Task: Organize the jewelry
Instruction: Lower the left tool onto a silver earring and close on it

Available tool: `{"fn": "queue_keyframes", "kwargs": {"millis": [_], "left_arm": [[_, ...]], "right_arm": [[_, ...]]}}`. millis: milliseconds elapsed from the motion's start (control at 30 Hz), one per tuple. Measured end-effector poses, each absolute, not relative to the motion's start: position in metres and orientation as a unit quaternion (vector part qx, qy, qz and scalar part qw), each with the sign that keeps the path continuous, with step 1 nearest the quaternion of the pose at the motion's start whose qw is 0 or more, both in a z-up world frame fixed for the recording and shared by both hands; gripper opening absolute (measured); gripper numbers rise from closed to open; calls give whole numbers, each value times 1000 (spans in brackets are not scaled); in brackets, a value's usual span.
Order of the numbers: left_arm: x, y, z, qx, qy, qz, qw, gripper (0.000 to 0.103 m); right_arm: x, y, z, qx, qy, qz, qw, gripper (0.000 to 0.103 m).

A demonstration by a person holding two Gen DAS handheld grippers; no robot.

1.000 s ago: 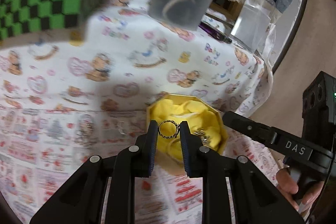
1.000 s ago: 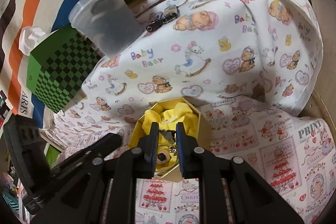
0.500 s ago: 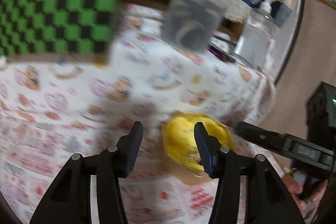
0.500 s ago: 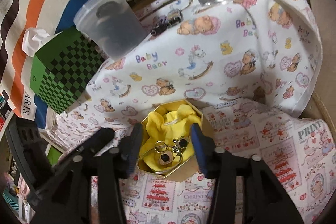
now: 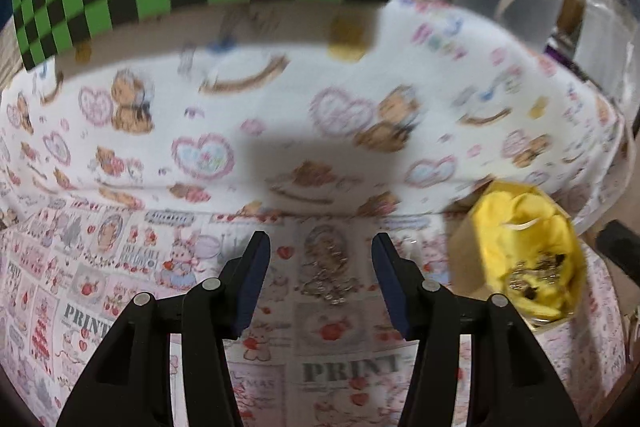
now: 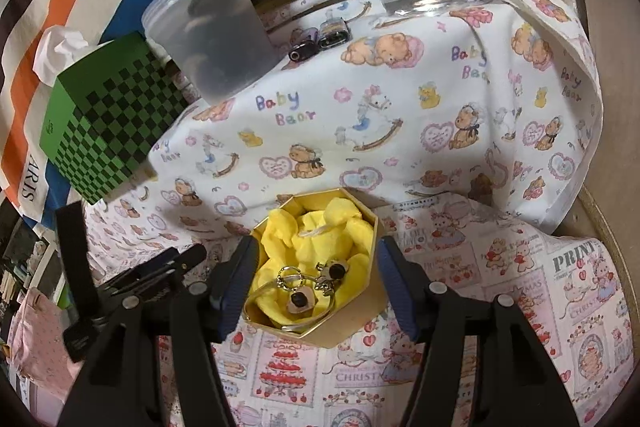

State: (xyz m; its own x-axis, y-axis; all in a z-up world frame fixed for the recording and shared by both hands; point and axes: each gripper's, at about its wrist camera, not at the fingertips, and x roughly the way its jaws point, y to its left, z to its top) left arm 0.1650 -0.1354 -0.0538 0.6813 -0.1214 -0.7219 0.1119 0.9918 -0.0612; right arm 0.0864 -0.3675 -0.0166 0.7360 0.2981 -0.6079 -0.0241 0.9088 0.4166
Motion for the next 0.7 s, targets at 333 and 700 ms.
{"fn": "queue_keyframes", "kwargs": {"millis": [333,700], "left_arm": [[182,-131,-70,-35,421,-82,903,32],[182,-154,-75,10,437,-73,896,7]], "right_arm": [[87,-362,-18,179,359,89,912,59],[87,-362,-16,175,358,86,913,59]]}}
